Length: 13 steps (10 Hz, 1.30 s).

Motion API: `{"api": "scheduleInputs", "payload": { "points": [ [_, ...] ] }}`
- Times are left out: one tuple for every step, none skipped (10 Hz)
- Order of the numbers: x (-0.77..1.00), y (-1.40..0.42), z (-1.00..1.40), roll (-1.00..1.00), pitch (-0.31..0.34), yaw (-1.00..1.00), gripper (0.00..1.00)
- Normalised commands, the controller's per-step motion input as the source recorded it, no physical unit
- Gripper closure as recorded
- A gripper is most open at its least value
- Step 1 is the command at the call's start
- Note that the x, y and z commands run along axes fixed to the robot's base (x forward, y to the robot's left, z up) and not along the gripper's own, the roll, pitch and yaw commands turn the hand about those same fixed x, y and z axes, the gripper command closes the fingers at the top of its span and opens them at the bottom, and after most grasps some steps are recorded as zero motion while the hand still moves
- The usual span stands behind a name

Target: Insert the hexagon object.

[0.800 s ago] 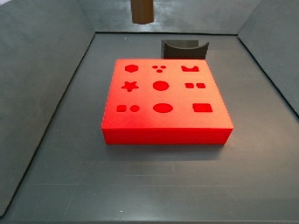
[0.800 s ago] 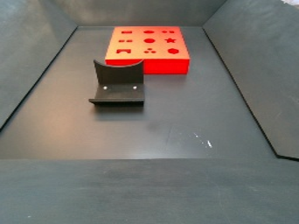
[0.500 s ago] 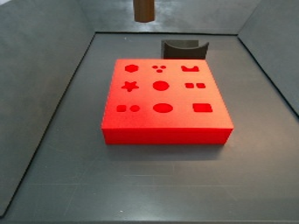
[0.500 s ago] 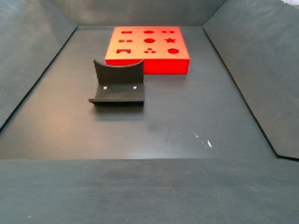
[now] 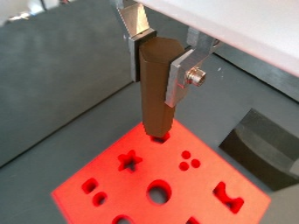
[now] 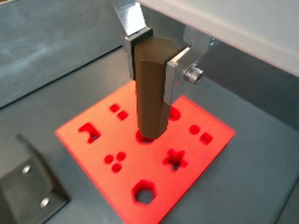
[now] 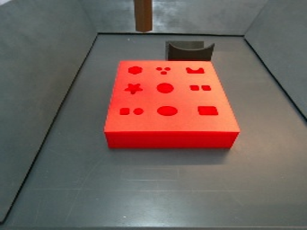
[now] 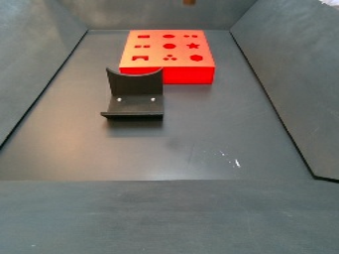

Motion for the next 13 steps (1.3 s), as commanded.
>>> {"api": "scheduleInputs", "payload": {
  "points": [
    [0.12, 0.59, -0.46, -0.16, -0.03, -0.09, 1.0],
    [0.01, 0.49, -0.45, -0.15, -0.046, -0.11, 1.0],
    [0.0, 0.37, -0.42, -0.06, -0.024, -0.07, 1.0],
    [-0.11, 0.1, -0.4, -0.02, -0.003, 0.0, 1.0],
    [-0.23, 0.16, -0.45, -0.01, -0.01, 0.0, 1.0],
    [-0.23, 0.14, -0.46, -0.02, -0.016, 0.0, 1.0],
    [-0.06, 0.0, -0.35, -0.06, -0.036, 0.0, 1.0],
    [0.0, 0.0, -0.33, -0.05, -0.031, 0.0, 1.0],
    [0.0, 0.0, -0.29, -0.06, -0.039, 0.0, 1.0],
    [0.0, 0.0, -0.24, -0.03, -0.027, 0.0, 1.0],
    [0.0, 0.0, -0.32, -0.06, -0.029, 0.0, 1.0],
    [-0.05, 0.0, -0.33, -0.09, -0.044, 0.0, 1.0],
    [0.0, -0.03, -0.26, -0.03, -0.02, 0.0, 1.0]
  ]
}}
